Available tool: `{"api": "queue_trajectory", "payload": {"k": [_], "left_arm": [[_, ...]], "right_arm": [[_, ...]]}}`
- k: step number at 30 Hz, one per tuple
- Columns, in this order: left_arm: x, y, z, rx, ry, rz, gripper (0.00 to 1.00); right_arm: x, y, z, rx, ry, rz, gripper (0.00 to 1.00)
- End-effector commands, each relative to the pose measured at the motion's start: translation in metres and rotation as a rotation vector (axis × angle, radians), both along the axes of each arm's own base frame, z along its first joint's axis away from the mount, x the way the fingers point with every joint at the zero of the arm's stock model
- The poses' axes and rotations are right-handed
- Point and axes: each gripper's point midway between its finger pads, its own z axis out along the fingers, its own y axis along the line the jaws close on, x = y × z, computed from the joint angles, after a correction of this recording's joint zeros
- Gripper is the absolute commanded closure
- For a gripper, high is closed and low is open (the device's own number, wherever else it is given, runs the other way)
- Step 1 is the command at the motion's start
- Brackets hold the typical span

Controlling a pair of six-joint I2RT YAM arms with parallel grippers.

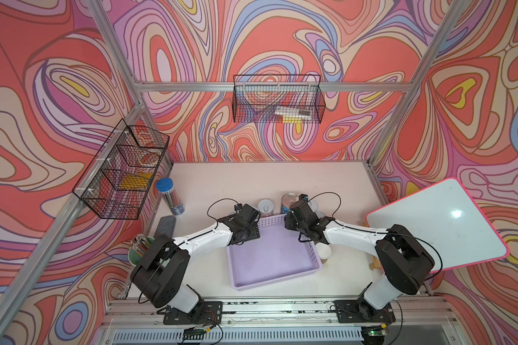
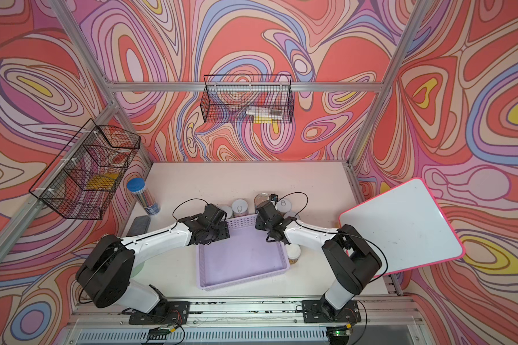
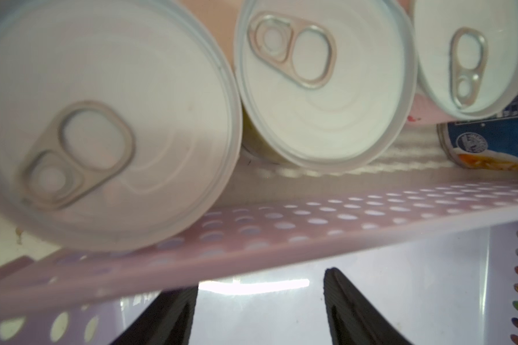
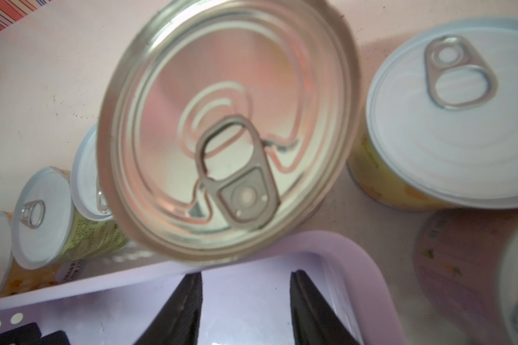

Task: Put the canned food in the basket
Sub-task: Adjust the basket at the center of the board.

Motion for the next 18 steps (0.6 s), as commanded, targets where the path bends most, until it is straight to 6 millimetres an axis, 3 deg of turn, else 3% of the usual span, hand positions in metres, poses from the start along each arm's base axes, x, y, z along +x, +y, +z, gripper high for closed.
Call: {"api": "queue_trajectory", "payload": {"k": [1, 10, 18], "left_arm": [[0.015, -0.009, 0.005, -0.006, -0.025, -0.039, 0.31], [0.031, -0.023, -0.002, -0.026, -0.011, -0.063, 0.37], [0.038, -0.028, -0.005, -0.030, -0.007, -0.078, 0.36]], "right_arm": [[0.017, -0.006, 0.007, -0.016, -0.042, -0.041, 0.51], [0.031, -0.024, 0.005, -0.023, -0.033, -0.073, 0.51], [0.034, -0.029, 0.004, -0.035, -0.030, -0.071, 0.51]]}}
